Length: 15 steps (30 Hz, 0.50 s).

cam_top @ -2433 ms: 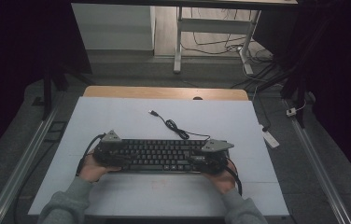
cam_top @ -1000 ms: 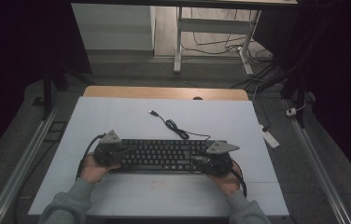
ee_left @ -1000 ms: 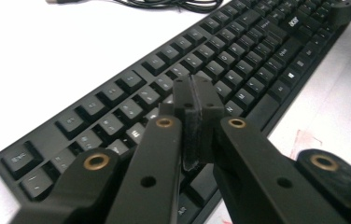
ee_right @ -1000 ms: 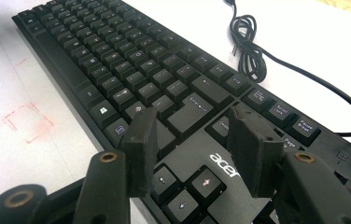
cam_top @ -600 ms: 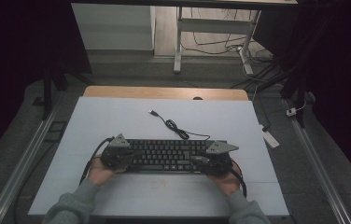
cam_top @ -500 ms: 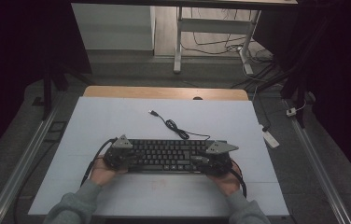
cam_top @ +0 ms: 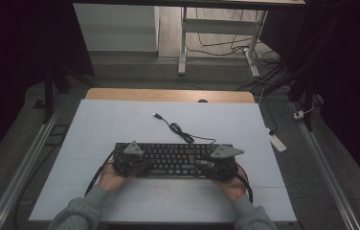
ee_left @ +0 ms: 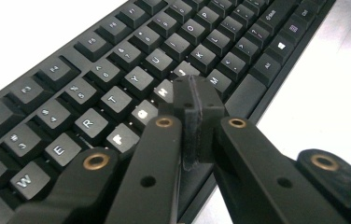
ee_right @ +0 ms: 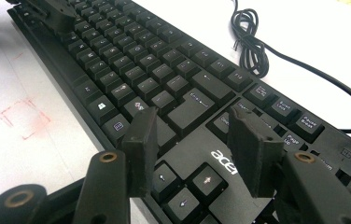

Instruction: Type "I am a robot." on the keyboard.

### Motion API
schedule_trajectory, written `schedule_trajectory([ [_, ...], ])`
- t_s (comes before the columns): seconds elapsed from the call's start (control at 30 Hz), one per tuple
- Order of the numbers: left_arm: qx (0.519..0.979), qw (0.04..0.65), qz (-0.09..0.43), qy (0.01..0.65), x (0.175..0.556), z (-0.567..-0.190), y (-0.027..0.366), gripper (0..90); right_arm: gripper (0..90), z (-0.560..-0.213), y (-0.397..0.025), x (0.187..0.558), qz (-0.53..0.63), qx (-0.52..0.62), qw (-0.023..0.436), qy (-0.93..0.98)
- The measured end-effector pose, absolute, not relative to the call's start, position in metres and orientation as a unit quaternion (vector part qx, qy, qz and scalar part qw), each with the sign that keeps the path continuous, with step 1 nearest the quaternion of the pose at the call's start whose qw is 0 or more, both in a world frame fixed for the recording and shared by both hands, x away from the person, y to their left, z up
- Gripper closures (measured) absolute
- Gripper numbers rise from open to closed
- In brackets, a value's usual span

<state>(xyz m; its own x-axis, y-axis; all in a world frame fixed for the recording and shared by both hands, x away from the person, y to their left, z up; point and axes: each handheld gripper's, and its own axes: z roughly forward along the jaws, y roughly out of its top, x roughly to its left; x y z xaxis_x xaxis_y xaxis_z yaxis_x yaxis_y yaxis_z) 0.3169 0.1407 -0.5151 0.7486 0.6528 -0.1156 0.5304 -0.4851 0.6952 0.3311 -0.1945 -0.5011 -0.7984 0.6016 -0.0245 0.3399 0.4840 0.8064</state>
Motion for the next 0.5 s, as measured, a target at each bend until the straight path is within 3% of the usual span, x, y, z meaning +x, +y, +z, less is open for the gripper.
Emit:
schedule_trajectory([
  [0.5,0.864,0.358,0.087,0.343,0.3178,-0.5191,0.1366,88.9,52.8,-0.5012,-0.1949,0.3311,0.423,0.279,0.156,0.848],
])
